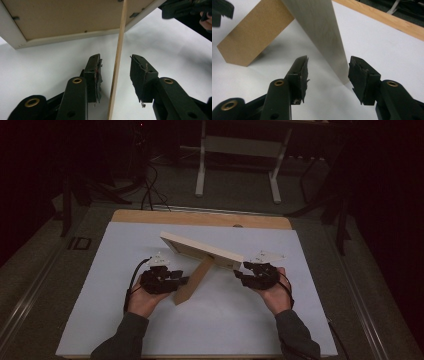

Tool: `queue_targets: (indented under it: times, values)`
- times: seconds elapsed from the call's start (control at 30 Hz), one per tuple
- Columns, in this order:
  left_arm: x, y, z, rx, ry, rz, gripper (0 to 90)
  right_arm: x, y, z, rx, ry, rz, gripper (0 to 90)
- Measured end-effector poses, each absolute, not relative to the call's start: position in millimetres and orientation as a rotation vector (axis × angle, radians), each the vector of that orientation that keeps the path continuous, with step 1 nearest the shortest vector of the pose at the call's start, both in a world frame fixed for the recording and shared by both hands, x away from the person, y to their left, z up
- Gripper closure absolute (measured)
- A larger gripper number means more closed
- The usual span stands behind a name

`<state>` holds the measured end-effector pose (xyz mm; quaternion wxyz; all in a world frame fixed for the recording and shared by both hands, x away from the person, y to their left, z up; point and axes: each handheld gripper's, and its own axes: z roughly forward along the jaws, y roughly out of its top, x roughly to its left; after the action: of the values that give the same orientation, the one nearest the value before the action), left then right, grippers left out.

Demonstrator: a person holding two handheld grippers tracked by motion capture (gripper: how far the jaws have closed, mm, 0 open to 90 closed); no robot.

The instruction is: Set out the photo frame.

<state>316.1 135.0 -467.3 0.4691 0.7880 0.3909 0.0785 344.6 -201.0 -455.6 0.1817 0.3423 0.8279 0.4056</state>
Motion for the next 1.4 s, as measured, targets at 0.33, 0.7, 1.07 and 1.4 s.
queue_targets:
  times: [0.33,0.7,1.07,1.4]
  values:
    - [323,138,-453,1.88,0.985,0.223,61.1,345,-207,-465,0.97,2.381,1.106,49.8]
    - [334,140,-444,1.875,1.018,0.277,67.1,349,-220,-473,1.021,2.379,1.069,61.6]
    - [346,134,-440,1.862,1.033,0.331,82.9,357,-226,-471,1.091,2.292,1.098,89.5]
    - [357,128,-440,1.847,1.074,0.372,90.0,368,-220,-467,1.112,2.269,1.139,89.9]
